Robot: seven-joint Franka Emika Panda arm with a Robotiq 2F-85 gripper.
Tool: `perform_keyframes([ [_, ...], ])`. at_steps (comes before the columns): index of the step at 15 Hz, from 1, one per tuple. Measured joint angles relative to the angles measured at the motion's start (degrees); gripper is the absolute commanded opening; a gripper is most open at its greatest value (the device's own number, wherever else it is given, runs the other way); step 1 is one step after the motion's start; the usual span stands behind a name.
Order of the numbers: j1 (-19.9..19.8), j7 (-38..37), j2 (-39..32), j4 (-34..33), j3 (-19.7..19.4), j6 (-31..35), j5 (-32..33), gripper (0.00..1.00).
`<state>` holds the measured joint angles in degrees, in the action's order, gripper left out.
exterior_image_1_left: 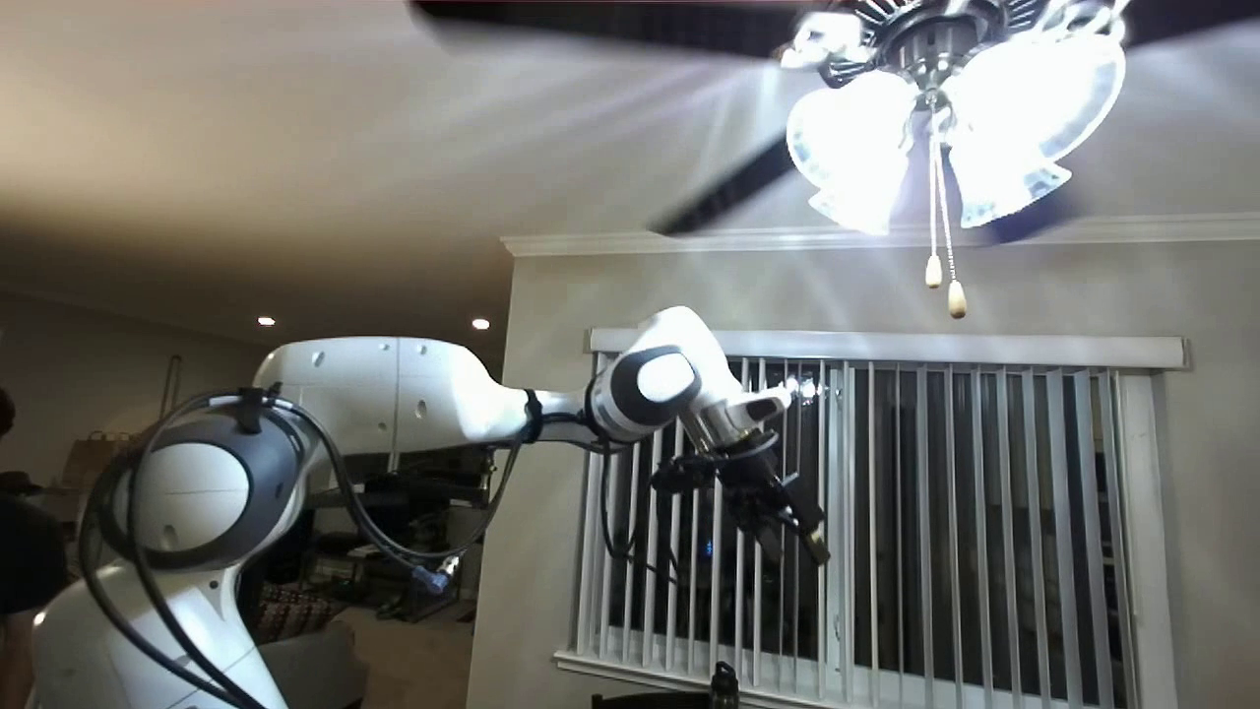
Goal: Turn off the light
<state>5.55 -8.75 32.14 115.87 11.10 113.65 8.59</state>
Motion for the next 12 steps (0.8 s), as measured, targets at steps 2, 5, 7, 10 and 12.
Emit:
perform_keyframes([
  [2,0.04,0.44,1.29,-4.89,1.28,0.72,2.07,1.00],
  [5,-0.41,0.44,0.47,-10.30,2.75,6.90,5.22,1.00],
  [7,-1.81,0.01,-1.35,-13.09,3.55,13.15,7.61,1.00],
  [10,-6.20,-3.33,-5.72,-17.52,4.67,22.94,12.01,1.00],
  [12,-9.58,-6.47,-8.65,-20.48,5.39,28.53,15.67,1.00],
])
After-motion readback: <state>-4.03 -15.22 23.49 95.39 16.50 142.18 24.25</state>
